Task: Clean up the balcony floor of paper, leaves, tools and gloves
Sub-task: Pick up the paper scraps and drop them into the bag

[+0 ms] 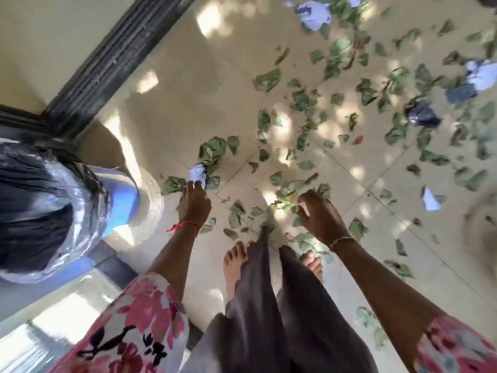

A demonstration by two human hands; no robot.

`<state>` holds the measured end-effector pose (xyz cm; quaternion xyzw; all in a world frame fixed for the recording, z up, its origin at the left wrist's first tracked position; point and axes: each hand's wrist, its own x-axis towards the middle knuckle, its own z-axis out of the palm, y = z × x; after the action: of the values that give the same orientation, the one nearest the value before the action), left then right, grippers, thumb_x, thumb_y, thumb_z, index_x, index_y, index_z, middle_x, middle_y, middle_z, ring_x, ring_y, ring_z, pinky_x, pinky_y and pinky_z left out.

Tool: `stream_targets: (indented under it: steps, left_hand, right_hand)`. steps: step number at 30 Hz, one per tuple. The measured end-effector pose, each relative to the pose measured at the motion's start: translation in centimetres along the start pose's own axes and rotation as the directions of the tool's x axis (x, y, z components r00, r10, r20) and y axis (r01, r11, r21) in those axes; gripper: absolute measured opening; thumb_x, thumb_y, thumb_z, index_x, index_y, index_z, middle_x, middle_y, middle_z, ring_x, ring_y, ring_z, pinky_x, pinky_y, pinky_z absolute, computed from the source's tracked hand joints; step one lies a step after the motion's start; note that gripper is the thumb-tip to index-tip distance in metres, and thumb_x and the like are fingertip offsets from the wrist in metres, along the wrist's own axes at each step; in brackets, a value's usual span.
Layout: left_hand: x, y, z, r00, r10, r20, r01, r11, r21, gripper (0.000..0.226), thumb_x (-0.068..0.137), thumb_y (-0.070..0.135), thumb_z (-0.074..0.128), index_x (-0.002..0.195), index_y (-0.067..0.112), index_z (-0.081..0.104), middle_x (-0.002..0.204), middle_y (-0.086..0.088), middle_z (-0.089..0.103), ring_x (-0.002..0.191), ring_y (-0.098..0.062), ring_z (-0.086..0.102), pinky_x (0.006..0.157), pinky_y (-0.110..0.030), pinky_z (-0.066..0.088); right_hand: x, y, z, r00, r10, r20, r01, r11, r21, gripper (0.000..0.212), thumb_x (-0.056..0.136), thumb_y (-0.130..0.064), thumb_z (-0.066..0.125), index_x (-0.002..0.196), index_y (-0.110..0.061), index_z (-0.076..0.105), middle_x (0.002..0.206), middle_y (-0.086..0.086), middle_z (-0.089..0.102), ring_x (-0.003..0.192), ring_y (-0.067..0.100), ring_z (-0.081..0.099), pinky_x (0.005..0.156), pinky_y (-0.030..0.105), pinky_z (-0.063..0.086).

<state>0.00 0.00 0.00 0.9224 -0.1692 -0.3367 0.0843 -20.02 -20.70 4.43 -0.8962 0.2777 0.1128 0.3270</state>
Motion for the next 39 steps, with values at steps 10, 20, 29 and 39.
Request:
stream_targets:
  steps: [10, 20, 29, 39]
  left_hand:
    - [5.7, -0.6, 3.0, 0.980, -0.048, -0.194, 0.062, 0.996, 0.064, 0.051, 0.083, 0.011, 0.068, 0.124, -0.005, 0.042, 0.118, -0.026, 0.045, 0.104, -0.042, 0.049, 0.084, -0.052, 0.047]
    - [-2.0, 12.2, 0.9, 0.968, 0.235, -0.090, -0.248, 0.954, -0.168, 0.044, 0.074, -0.012, 0.061, 0.111, -0.009, 0.038, 0.119, -0.025, 0.037, 0.102, -0.043, 0.050, 0.081, -0.046, 0.050]
    - [-4.9, 25.0, 8.7, 0.808, 0.537, 0.243, -0.529, 0.842, -0.104, 0.041, 0.080, 0.002, 0.059, 0.119, 0.007, 0.052, 0.119, -0.015, 0.034, 0.085, -0.038, 0.057, 0.065, -0.031, 0.044]
    - [-0.8, 28.5, 15.6, 0.636, 0.712, 0.298, -0.733, 0.678, -0.056, 0.028, 0.077, 0.001, 0.062, 0.101, -0.003, 0.048, 0.115, -0.010, 0.030, 0.092, -0.025, 0.044, 0.073, -0.024, 0.035]
  right_hand:
    - [4.6, 3.7, 4.5, 0.993, 0.014, -0.115, -0.022, 0.997, -0.071, 0.016, 0.074, -0.004, 0.063, 0.089, 0.001, 0.065, 0.087, 0.016, 0.067, 0.079, 0.032, 0.064, 0.068, 0.040, 0.054]
    - [-1.5, 3.9, -2.0, 0.937, 0.320, -0.137, -0.316, 0.947, 0.053, 0.019, 0.086, -0.013, 0.055, 0.100, -0.002, 0.062, 0.104, 0.013, 0.061, 0.100, 0.029, 0.055, 0.084, 0.037, 0.044]
    - [-4.8, 16.5, -4.9, 0.539, 0.808, -0.238, -0.720, 0.588, 0.368, 0.037, 0.090, -0.012, 0.050, 0.126, -0.004, 0.049, 0.125, 0.014, 0.053, 0.116, 0.031, 0.047, 0.090, 0.037, 0.041]
    - [-2.8, 27.9, -1.9, 0.448, 0.811, -0.376, -0.842, 0.524, 0.129, 0.046, 0.089, 0.001, 0.040, 0.134, -0.006, 0.036, 0.132, 0.016, 0.042, 0.116, 0.034, 0.039, 0.092, 0.042, 0.035]
